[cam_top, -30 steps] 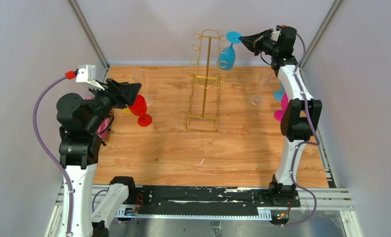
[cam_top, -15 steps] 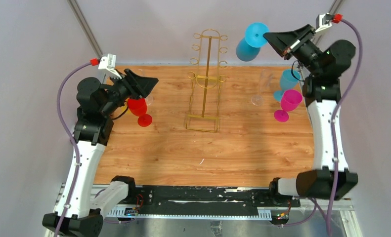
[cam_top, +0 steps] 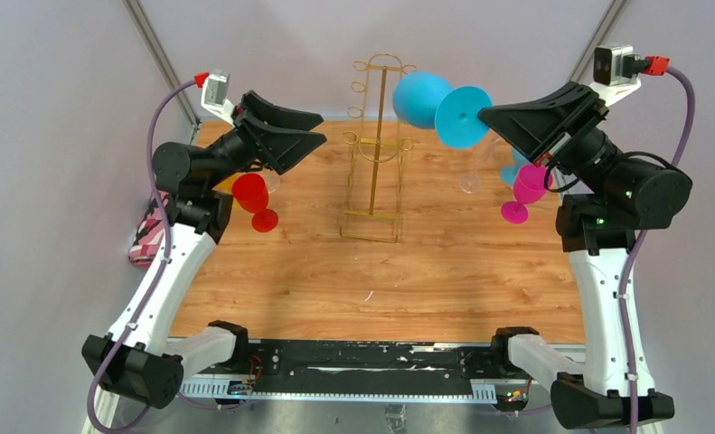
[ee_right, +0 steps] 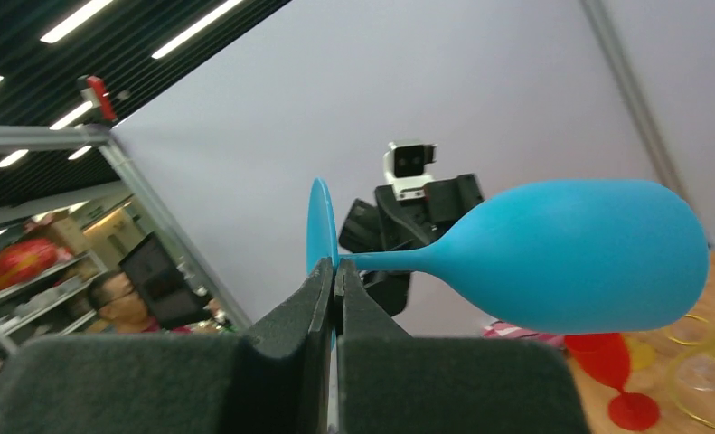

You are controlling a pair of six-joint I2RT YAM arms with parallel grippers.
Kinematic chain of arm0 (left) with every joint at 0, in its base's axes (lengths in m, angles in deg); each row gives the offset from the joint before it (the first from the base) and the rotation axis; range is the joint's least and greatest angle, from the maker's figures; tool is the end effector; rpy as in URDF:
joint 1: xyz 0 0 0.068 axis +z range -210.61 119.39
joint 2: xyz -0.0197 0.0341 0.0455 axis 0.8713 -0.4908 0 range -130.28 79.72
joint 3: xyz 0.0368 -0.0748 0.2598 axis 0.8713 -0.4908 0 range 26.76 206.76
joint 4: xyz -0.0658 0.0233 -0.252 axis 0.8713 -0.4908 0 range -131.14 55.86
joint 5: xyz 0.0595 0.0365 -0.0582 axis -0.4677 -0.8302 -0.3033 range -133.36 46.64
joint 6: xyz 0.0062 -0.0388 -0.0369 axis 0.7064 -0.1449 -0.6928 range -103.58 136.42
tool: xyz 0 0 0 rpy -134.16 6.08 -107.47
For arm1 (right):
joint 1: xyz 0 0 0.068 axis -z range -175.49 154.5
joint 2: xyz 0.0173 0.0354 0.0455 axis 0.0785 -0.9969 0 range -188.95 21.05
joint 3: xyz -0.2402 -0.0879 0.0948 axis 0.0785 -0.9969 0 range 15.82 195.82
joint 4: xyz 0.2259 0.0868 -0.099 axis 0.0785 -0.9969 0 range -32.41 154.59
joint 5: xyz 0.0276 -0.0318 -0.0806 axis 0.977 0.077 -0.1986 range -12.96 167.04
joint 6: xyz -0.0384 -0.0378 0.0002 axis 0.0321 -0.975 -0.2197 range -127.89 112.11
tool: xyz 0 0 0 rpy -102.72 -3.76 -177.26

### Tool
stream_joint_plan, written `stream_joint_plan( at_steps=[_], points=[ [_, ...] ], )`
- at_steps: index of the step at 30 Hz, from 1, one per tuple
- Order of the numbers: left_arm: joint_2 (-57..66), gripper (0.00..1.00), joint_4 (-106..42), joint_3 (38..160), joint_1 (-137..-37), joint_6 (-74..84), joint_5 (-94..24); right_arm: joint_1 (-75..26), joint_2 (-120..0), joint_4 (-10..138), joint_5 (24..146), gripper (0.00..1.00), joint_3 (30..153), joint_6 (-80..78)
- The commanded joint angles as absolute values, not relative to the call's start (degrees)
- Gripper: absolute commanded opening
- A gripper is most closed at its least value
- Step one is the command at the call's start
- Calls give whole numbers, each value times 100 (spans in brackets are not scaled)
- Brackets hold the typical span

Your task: Take the wine glass off the wine glass rack

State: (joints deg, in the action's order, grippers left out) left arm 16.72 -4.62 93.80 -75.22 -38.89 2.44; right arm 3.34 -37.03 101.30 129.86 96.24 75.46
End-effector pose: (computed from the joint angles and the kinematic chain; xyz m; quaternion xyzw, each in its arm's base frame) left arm 0.2090 -0.0809 0.4804 0.1700 0.5277 -0.6159 0.5597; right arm 0.1327 0.0311 0.5681 -0.1659 0.4618 0.6682 0.5591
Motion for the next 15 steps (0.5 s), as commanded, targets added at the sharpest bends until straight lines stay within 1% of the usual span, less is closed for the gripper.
stream_joint_plan(
  at_steps=[1,3,5,8,10,15],
  points=[
    [1460,80,1717,9210,-7581,-5038,748,-347,-3705,11027,13093,0,9739,8102],
    [1255,82,3016,9038,-7581,-5843,714,-758,-3813,11104,13058,0,9777,8061],
    [906,86,4302,9029,-7581,-6686,639,-1181,-3931,11081,13013,0,9818,7928],
    [356,86,5424,9177,-7581,-7727,600,-1608,-4053,10994,12962,0,9876,7703],
    [212,84,5463,9195,-7581,-7839,593,-1779,-4112,10906,12954,0,9928,7594],
    [302,81,5461,9109,-7596,-7771,571,-2105,-4310,10721,12904,0,10055,7254]
  ],
)
